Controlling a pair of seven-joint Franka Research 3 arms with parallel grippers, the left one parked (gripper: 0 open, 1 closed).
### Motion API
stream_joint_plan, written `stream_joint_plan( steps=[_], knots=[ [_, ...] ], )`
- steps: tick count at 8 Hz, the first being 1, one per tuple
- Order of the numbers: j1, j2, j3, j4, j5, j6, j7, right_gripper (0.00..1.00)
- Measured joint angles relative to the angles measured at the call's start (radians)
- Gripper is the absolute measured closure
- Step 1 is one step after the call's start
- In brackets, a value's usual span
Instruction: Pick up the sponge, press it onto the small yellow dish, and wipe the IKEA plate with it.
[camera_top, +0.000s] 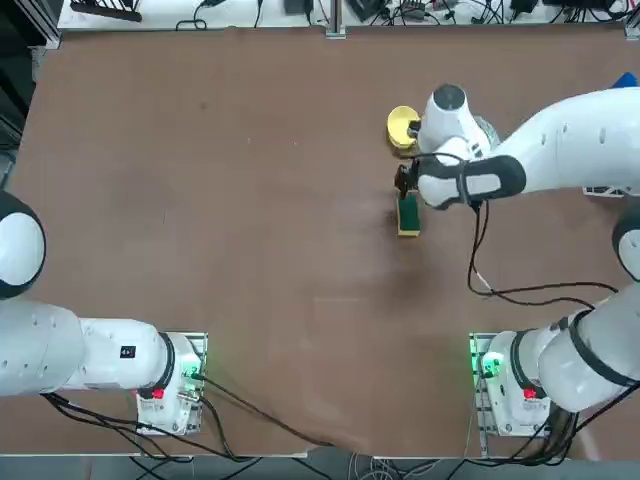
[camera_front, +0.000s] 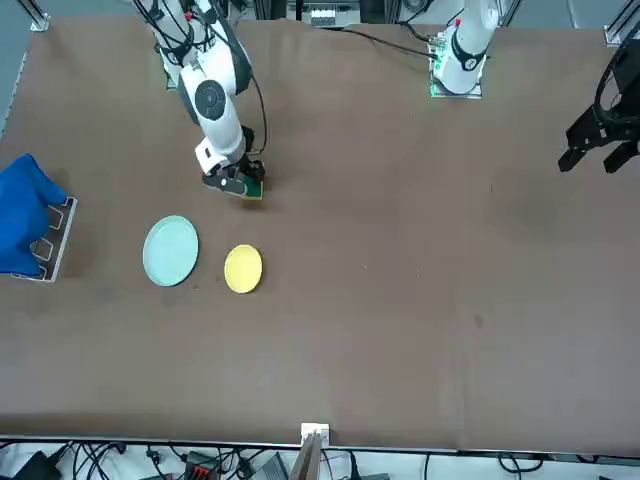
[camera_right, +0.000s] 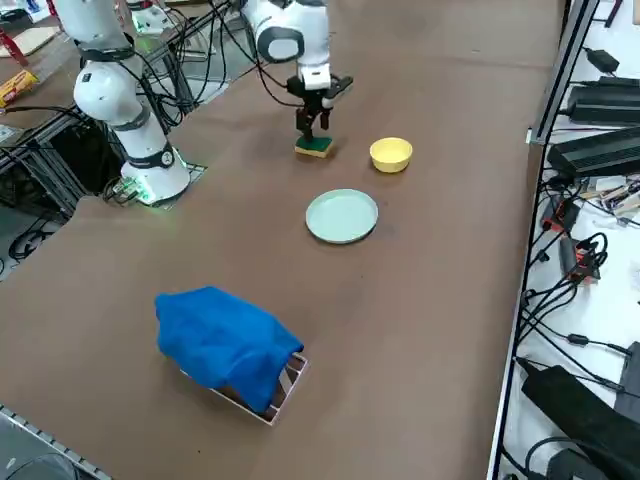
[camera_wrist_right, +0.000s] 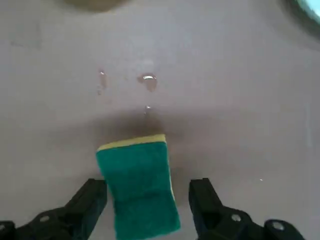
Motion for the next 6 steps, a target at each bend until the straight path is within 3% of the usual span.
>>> stream_joint_plan(
  steps=[6],
  knots=[
    [0.023,0.014,0.000,-0.023,0.000,0.041,0.000,0.00]
  ],
)
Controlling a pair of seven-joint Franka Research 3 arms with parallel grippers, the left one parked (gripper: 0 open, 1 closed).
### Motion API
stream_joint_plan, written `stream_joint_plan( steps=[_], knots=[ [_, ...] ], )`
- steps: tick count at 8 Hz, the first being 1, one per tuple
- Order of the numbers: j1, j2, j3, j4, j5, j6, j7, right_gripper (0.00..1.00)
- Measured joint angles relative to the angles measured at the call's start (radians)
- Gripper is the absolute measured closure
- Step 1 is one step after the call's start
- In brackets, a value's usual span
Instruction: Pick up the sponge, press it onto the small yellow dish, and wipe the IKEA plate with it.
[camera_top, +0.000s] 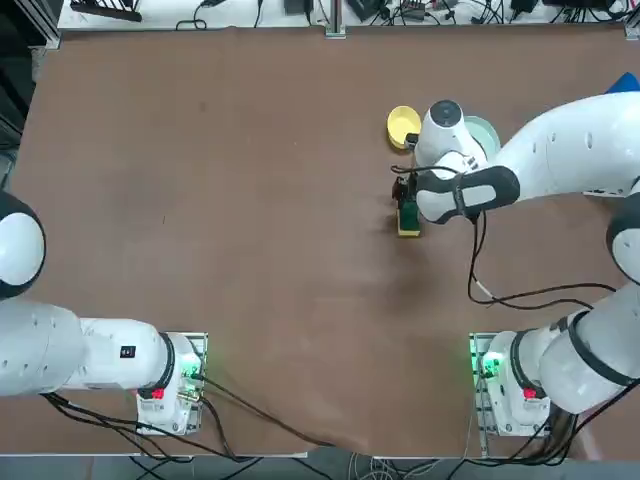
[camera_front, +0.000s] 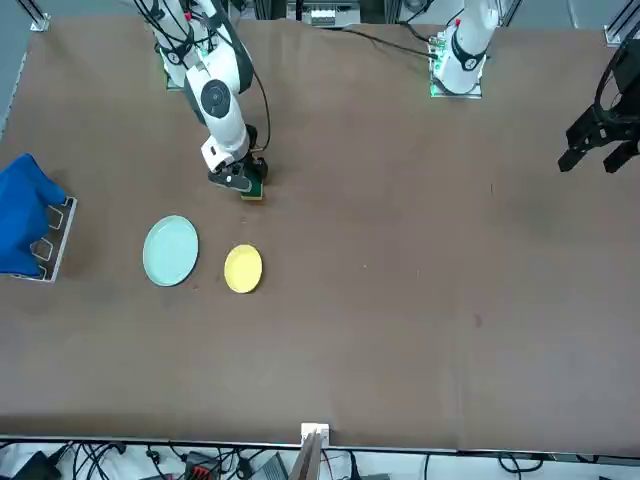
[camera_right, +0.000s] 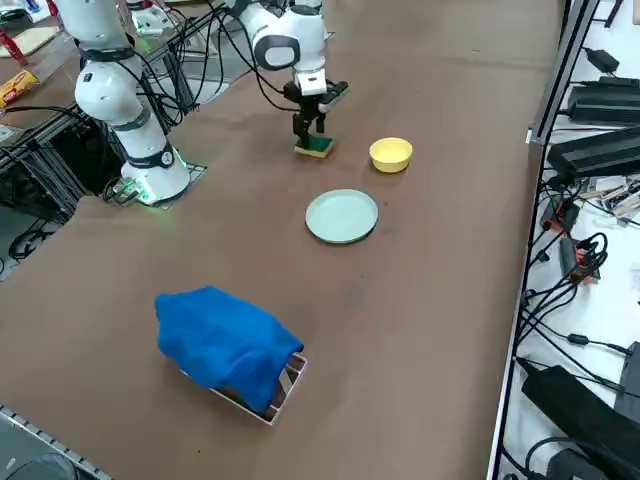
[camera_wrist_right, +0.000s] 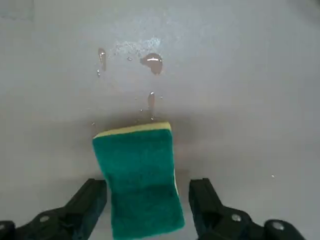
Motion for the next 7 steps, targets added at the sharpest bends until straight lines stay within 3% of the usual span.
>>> stream_joint_plan(
  steps=[7],
  knots=[
    [0.021,0.016,0.000,-0.029,0.000,0.056,0.000,0.00]
  ],
)
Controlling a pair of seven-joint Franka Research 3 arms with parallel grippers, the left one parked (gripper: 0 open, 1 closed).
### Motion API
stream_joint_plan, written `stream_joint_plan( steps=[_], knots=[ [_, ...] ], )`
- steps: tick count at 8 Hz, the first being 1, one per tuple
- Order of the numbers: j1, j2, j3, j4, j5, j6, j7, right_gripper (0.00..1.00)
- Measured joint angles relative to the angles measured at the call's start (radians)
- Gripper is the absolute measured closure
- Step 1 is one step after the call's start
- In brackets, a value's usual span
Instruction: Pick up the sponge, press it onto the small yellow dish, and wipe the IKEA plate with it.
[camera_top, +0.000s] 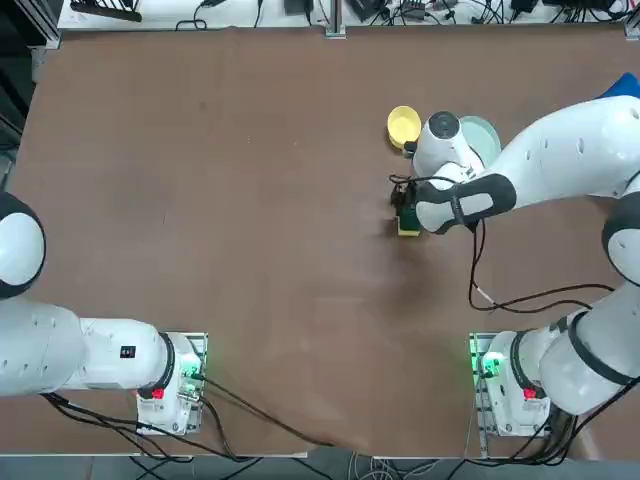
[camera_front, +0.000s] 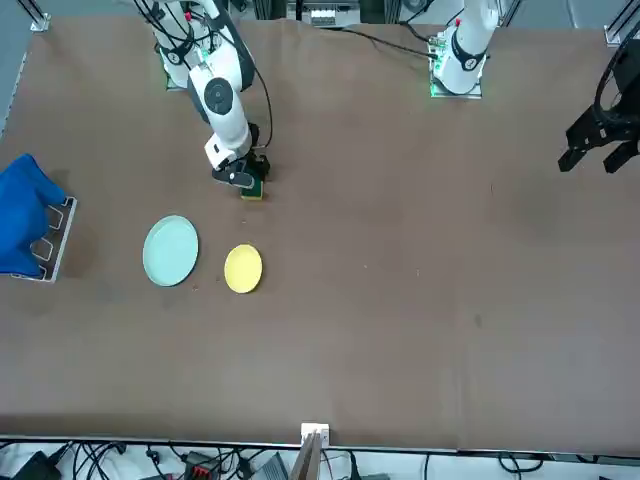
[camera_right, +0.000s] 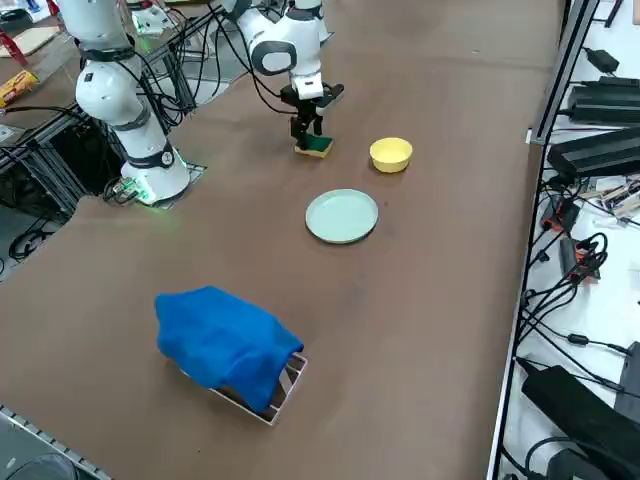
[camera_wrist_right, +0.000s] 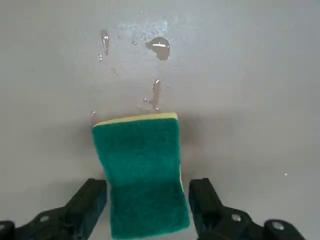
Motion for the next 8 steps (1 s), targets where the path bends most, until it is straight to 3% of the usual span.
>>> stream_joint_plan(
  steps=[8],
  knots=[
    [0.004,0.056,0.000,0.000,0.000,0.055,0.000,0.00]
  ],
)
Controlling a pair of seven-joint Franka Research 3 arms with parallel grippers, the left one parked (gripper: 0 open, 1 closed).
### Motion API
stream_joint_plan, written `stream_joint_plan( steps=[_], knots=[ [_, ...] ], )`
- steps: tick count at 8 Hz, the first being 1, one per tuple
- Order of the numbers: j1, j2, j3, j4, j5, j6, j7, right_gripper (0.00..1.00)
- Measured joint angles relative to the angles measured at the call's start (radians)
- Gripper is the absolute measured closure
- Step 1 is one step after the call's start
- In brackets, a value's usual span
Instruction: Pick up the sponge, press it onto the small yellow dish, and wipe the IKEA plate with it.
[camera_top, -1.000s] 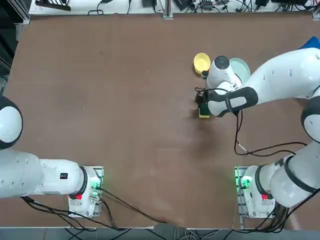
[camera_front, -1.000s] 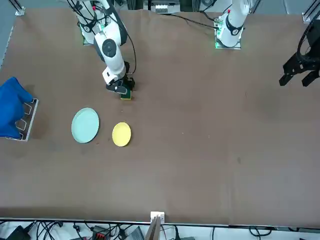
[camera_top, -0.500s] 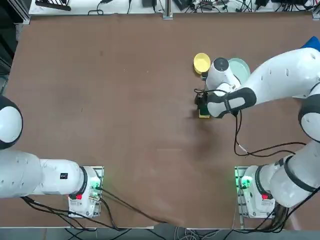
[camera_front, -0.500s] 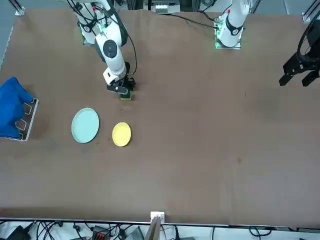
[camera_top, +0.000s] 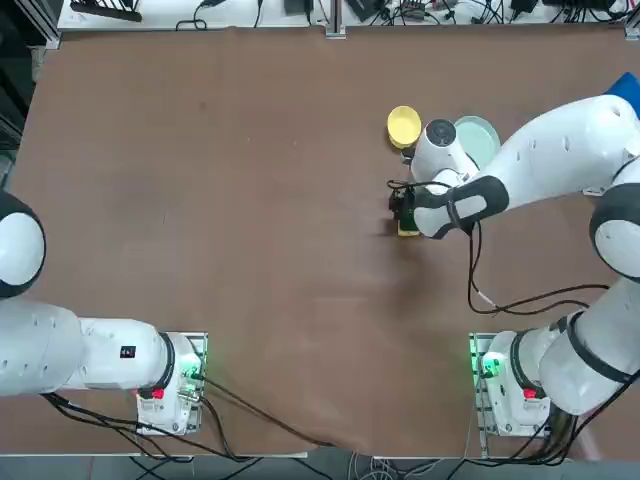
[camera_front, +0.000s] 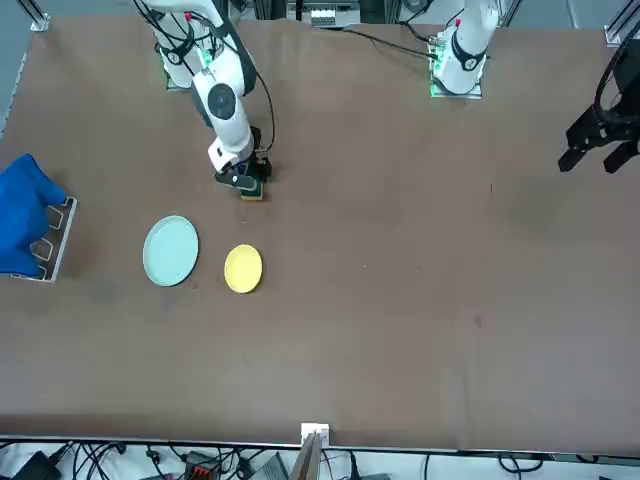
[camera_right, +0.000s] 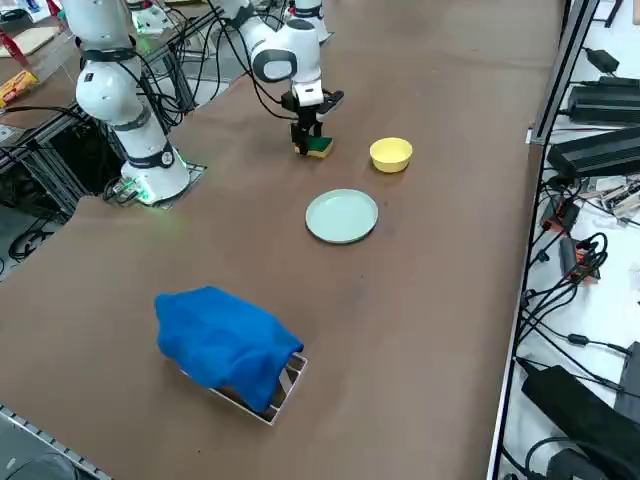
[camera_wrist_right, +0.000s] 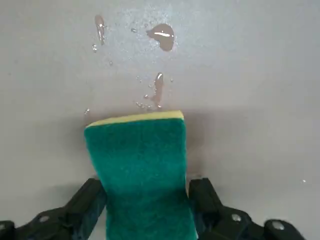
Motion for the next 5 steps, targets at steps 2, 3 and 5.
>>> stream_joint_plan(
  steps=[2,3,5],
  knots=[
    [0.000,0.007,-0.001,0.000,0.000,0.004,0.000,0.04],
    [0.000,0.007,-0.001,0.000,0.000,0.005,0.000,0.14],
    [0.000,0.002,-0.001,0.002,0.000,0.010,0.000,0.49]
  ],
)
